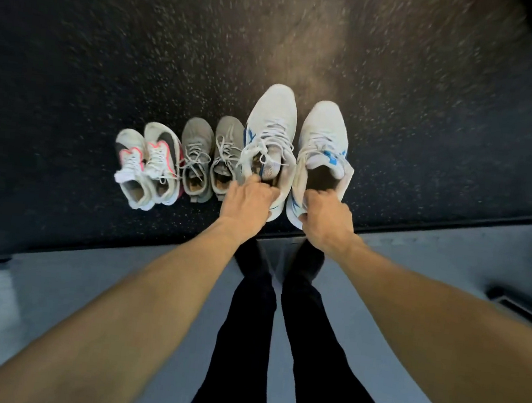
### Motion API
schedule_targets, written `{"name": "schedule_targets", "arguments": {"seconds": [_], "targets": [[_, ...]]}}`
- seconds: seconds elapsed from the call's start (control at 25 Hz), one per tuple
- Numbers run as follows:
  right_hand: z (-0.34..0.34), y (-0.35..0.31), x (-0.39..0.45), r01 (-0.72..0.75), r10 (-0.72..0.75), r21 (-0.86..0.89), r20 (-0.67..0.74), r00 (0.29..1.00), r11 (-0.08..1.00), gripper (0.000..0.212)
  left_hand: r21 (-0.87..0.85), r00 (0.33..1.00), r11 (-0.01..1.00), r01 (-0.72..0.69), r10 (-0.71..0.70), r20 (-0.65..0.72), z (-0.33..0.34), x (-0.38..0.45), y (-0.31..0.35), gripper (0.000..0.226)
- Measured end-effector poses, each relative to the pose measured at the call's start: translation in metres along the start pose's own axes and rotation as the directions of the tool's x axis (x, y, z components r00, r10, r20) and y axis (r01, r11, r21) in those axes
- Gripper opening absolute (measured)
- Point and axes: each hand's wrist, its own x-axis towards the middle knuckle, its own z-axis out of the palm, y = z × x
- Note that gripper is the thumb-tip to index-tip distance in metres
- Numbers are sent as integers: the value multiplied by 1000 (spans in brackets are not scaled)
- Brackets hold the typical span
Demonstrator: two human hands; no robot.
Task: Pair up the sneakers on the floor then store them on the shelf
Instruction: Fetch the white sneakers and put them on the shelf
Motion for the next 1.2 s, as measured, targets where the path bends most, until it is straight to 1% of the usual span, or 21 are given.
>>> {"name": "schedule_targets", "arguments": {"seconds": [0.16,0.32,0.52,0.68,0.8,0.92,1.0,1.08,1.16,1.2], "targets": [[-91,-27,-96,12,-10,31,-63,998,999,15,24,997,999,-21,22,-74,-95,-87,33,24],[-144,-41,-173,40,-35,33,-124,992,999,18,62,992,998,-30,37,-122,-155,-155,60,27],[-172,-39,-244,57,-51,29,-193,980,998,22,84,974,994,-73,90,-209,-197,-219,93,33],[-178,-28,-275,27,-11,64,-232,973,998,24,173,968,978,-117,152,-202,-205,-232,113,33],[-174,-16,-300,-45,83,141,-269,960,989,21,243,951,949,-203,250,-183,-212,-238,132,28],[-162,-9,-330,-152,233,271,-301,925,951,16,348,906,880,-322,394,-156,-213,-246,153,28],[-146,-6,-358,-236,359,369,-314,879,899,15,410,860,810,-419,499,-106,-208,-253,171,27],[-128,-3,-382,-301,455,437,-306,837,848,11,444,814,745,-498,578,-56,-199,-261,187,26],[-105,3,-412,-371,559,508,-287,778,777,7,476,746,651,-591,665,17,-183,-272,210,25],[-93,5,-427,-402,612,548,-275,741,733,9,486,710,602,-633,702,54,-174,-280,222,25]]}}
